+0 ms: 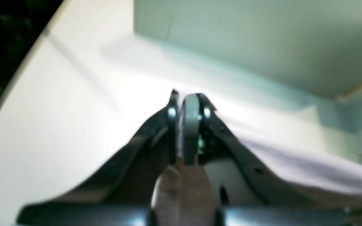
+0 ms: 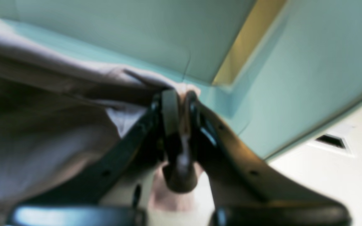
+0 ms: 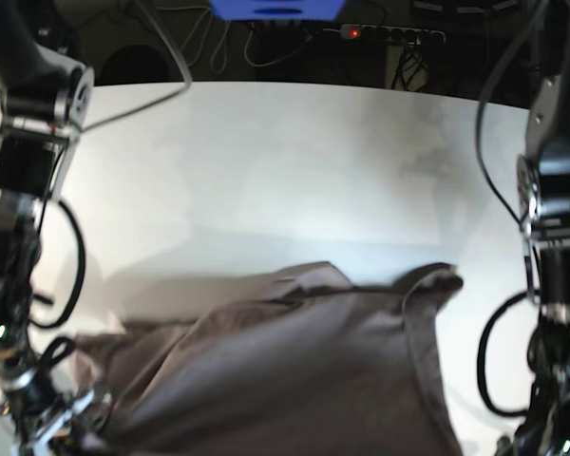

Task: Layout the t-shirt on the table in an organized manner, then fold the t-shirt properly
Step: 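Lift the shirt high with both grippers and swing it down flat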

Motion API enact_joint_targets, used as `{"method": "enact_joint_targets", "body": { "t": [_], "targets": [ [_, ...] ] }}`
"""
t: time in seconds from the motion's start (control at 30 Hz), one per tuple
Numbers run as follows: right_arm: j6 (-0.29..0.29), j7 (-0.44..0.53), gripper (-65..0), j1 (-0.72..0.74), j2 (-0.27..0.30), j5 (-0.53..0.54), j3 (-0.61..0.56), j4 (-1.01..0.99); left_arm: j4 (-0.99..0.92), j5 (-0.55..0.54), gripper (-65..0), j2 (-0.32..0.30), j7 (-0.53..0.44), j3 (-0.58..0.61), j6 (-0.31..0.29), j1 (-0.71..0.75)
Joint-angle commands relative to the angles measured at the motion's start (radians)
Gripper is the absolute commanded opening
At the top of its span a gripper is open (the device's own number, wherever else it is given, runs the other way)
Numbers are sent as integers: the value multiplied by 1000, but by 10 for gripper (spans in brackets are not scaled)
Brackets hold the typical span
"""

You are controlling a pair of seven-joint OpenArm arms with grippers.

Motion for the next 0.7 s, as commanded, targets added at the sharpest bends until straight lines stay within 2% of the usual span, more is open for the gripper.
{"method": "enact_joint_targets", "body": {
  "t": [0.0, 0.13, 0.3, 0.4, 0.53, 0.67],
  "targets": [
    [-9, 40, -650, 85, 23, 1, 6, -7, -21, 5, -649, -5, -52, 21, 8, -88],
    [-9, 45, -650, 284, 72, 1, 5, -123, -134, 5, -649, 34, -126, 90, 8, -242],
    [-10, 122, -650, 519, 129, 1, -56, -268, -206, 5, -649, 77, -220, 92, 8, -403],
    [-10, 161, -650, 596, 146, 1, -92, -309, -211, 5, -649, 84, -246, 92, 8, -430],
    [-10, 164, -650, 597, 160, 1, -113, -303, -203, -2, -649, 86, -246, 90, 8, -430],
    [-10, 164, -650, 459, 161, 1, -101, -242, -133, -5, -649, 78, -244, 87, 13, -401]
  ]
}}
